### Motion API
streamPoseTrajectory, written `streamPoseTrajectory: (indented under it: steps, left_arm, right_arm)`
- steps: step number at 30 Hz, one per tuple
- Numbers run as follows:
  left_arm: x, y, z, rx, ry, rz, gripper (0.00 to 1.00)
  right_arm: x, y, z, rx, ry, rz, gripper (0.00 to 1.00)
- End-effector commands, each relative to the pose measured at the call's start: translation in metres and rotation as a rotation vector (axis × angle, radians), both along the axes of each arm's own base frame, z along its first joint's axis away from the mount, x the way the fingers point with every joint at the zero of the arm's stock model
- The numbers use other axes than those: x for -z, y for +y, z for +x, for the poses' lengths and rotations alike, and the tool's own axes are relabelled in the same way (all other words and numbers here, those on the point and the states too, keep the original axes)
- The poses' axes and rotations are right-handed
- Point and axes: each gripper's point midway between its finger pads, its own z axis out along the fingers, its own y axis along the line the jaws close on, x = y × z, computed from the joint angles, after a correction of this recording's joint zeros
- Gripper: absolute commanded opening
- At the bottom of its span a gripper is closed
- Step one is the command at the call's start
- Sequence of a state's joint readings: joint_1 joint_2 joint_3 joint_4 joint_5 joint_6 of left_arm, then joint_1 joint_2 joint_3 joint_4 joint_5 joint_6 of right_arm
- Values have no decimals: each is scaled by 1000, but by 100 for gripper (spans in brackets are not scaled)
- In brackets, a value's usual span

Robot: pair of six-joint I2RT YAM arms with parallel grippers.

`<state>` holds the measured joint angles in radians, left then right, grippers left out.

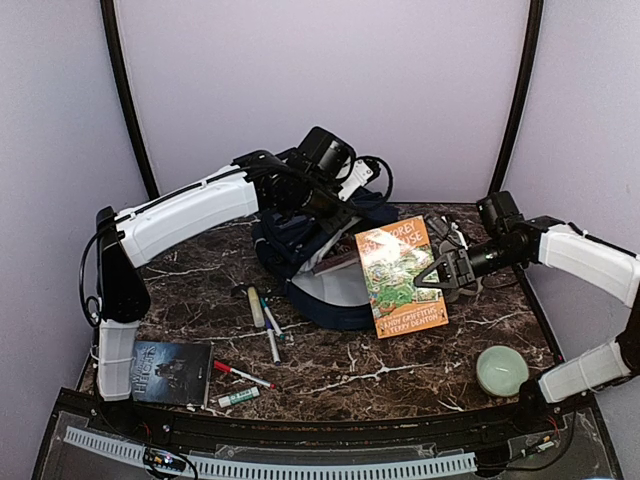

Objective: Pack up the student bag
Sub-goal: Place the book in the largest pocket of the bag.

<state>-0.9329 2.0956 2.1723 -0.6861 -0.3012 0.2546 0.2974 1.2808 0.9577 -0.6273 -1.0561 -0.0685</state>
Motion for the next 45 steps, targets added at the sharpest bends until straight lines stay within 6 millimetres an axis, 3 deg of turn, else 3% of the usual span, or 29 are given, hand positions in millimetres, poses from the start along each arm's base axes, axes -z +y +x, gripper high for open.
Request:
streamPoseTrajectory:
  steps: [1,13,18,27,30,38,45]
  left_arm:
    - [-104,11,2,-32,-170,-216,0]
    - [-117,8,-9,10,-167,-283,0]
    - [-114,5,-11,30,-162,-289,0]
    - [-117,2,-15,48,-160,-307,0]
    - [-114,3,-17,52,-155,-309,0]
    - [-93,-2,-27,83,-124,-269,0]
    - [-80,-8,-37,101,-111,-248,0]
  right_arm:
    - [3,28,-8,-83,18,44,0]
    - [53,80,20,-154,255,-16,0]
    - [70,93,39,-131,352,-20,0]
    - [112,102,56,-84,501,-62,0]
    - [113,107,66,-71,495,-48,0]
    - [87,127,111,-6,412,46,0]
    - [106,132,138,66,459,33,0]
